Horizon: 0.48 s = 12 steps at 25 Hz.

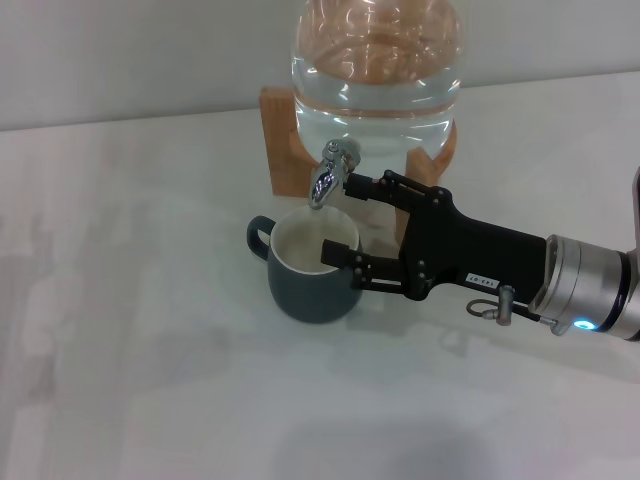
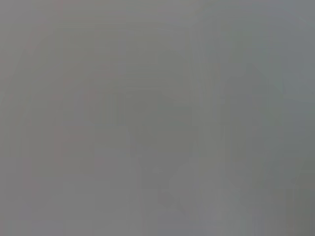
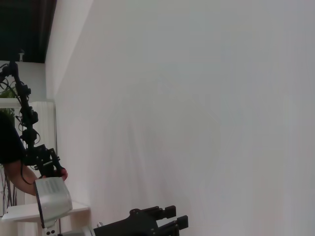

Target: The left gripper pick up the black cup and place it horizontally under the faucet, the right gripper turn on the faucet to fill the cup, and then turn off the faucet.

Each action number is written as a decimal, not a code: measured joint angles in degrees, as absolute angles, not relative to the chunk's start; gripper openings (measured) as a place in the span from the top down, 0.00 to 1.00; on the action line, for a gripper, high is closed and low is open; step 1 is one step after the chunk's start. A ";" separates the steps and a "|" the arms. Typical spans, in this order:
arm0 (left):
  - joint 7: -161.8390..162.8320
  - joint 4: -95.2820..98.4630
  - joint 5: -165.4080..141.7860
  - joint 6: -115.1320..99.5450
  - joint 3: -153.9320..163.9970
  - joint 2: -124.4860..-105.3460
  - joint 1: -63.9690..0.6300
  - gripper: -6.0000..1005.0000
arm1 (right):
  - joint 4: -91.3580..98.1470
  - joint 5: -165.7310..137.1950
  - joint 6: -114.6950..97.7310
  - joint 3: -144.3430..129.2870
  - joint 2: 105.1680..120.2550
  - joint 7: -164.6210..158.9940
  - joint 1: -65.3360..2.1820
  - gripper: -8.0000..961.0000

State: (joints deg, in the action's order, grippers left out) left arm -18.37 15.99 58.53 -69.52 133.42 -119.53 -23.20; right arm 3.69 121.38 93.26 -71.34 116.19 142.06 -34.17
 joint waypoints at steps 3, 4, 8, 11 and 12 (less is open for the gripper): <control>-18.37 15.99 58.54 -69.52 133.42 -119.53 -23.20 0.51 | 3.69 121.38 93.26 -71.37 116.19 142.04 -34.18 0.11; -18.37 15.99 58.56 -69.52 133.41 -119.53 -23.20 0.51 | 3.69 121.38 93.26 -71.37 116.19 142.03 -34.19 0.11; -18.37 15.97 58.58 -69.52 133.41 -119.53 -23.20 0.51 | 3.71 121.39 93.38 -71.20 116.19 142.05 -34.10 0.11; -18.37 15.72 58.57 -69.52 133.42 -119.53 -23.20 0.51 | 3.81 121.77 93.67 -70.80 116.19 142.24 -33.72 0.11; -18.37 15.64 58.57 -69.52 133.42 -119.54 -23.20 0.51 | 3.90 121.87 93.69 -70.70 116.19 142.29 -33.65 0.11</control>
